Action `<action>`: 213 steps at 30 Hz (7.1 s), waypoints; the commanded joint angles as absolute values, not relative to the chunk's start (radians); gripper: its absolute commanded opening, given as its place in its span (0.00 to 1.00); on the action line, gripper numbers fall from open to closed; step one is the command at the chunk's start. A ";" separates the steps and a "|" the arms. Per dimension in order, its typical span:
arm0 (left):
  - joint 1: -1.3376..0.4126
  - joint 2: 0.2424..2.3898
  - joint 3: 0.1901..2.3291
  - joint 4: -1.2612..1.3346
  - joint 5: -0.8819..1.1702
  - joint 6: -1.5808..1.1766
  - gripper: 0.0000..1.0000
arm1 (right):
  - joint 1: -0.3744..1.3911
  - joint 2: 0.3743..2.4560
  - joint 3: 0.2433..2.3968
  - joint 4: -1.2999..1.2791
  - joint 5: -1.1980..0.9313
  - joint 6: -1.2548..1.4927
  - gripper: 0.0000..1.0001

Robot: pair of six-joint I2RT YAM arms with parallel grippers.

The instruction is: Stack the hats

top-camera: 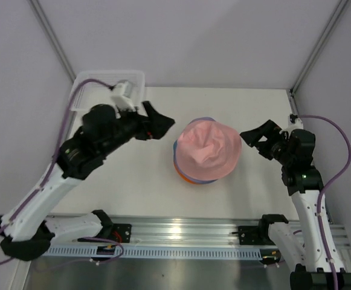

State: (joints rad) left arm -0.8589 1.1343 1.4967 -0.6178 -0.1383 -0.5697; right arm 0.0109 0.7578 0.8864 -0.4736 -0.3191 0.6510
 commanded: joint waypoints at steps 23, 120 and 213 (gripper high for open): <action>-0.456 0.962 0.772 0.020 0.431 -0.971 0.78 | -0.034 0.743 0.597 -0.207 -0.525 0.689 0.00; -0.506 1.354 0.718 0.359 0.558 -1.040 0.60 | -0.097 0.897 0.370 0.216 -0.704 0.902 0.00; -0.250 1.024 1.425 -0.566 0.170 -0.414 1.00 | -0.095 0.966 1.216 -0.351 -0.338 0.384 1.00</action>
State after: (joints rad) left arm -0.3157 0.9295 1.3140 -0.4736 0.0917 -0.4648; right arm -0.0937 0.9745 1.1641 -0.3313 -0.4088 0.4362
